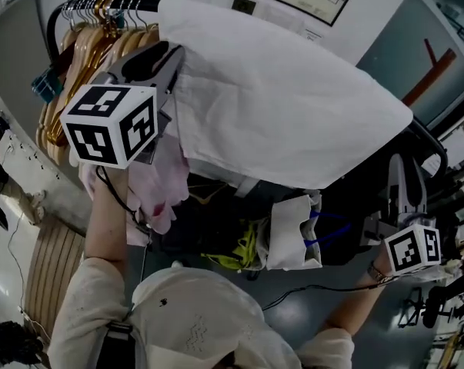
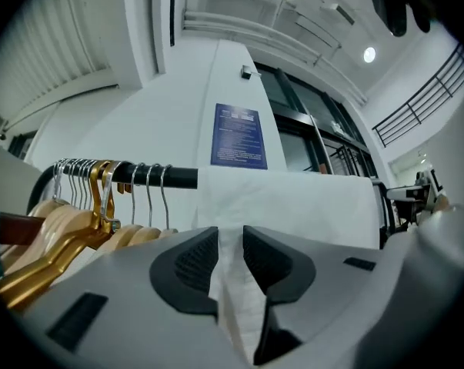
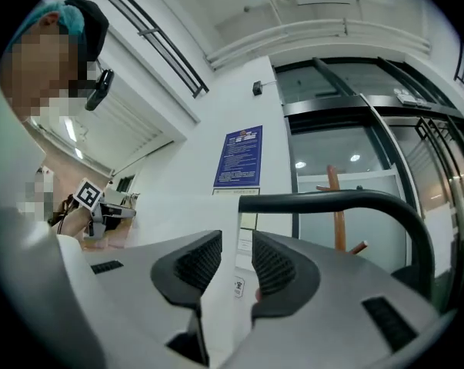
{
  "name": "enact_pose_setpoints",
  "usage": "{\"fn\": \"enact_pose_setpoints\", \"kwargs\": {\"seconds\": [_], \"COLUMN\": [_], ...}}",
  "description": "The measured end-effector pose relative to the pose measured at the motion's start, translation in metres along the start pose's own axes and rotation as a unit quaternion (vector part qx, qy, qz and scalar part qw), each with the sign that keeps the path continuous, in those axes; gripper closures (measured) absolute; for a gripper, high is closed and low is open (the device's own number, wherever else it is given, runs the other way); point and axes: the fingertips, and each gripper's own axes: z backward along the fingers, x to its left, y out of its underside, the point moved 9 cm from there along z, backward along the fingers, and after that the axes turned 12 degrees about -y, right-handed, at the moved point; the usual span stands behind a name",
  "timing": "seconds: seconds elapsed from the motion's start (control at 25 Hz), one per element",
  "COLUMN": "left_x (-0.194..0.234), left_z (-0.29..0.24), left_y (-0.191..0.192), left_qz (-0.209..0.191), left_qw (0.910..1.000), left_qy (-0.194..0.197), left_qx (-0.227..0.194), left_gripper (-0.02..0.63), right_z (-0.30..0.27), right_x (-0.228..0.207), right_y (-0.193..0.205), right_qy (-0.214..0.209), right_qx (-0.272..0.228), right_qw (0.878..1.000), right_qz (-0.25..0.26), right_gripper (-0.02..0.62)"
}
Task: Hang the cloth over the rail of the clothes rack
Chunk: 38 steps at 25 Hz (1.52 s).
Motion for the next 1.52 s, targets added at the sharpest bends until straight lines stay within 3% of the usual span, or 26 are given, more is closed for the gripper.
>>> {"fn": "enact_pose_setpoints", "kwargs": {"seconds": [0.28, 0.36, 0.44, 0.68, 0.92, 1.04, 1.24, 1.52], "left_x": [0.000, 0.000, 0.000, -0.003, -0.005, 0.004, 0.016, 0.011], "left_z": [-0.008, -0.008, -0.008, 0.006, 0.027, 0.027, 0.005, 0.003], "left_y": [-0.004, -0.005, -0.006, -0.014, -0.064, -0.080, -0.048, -0.034], "left_qz": [0.009, 0.011, 0.008, -0.030, -0.078, -0.096, -0.078, -0.112], "left_qw": [0.9999, 0.9999, 0.9999, 0.9995, 0.9959, 0.9941, 0.9966, 0.9868], "left_qy": [0.005, 0.003, 0.004, -0.001, 0.011, -0.007, -0.028, -0.115], "left_qx": [0.008, 0.007, 0.008, -0.003, -0.045, -0.050, -0.001, -0.024], "left_gripper": [0.509, 0.569, 0.586, 0.591, 0.591, 0.591, 0.589, 0.588], "right_z": [0.005, 0.002, -0.002, -0.010, -0.011, -0.009, -0.009, -0.022], "right_x": [-0.003, -0.001, -0.001, -0.003, -0.003, -0.001, 0.008, 0.014], "right_y": [0.003, 0.005, 0.009, 0.018, 0.012, 0.010, 0.010, -0.002], "right_qy": [-0.004, -0.008, -0.013, -0.015, -0.019, -0.023, -0.036, -0.032], "right_qx": [-0.019, -0.019, -0.014, -0.004, -0.021, -0.025, -0.023, -0.011], "right_qw": [1.000, 1.000, 1.000, 1.000, 0.999, 0.999, 0.999, 0.999], "right_qz": [-0.002, 0.000, -0.001, -0.015, -0.029, -0.031, -0.032, -0.009], "right_gripper": [0.483, 0.483, 0.483, 0.483, 0.483, 0.483, 0.483, 0.480]}}
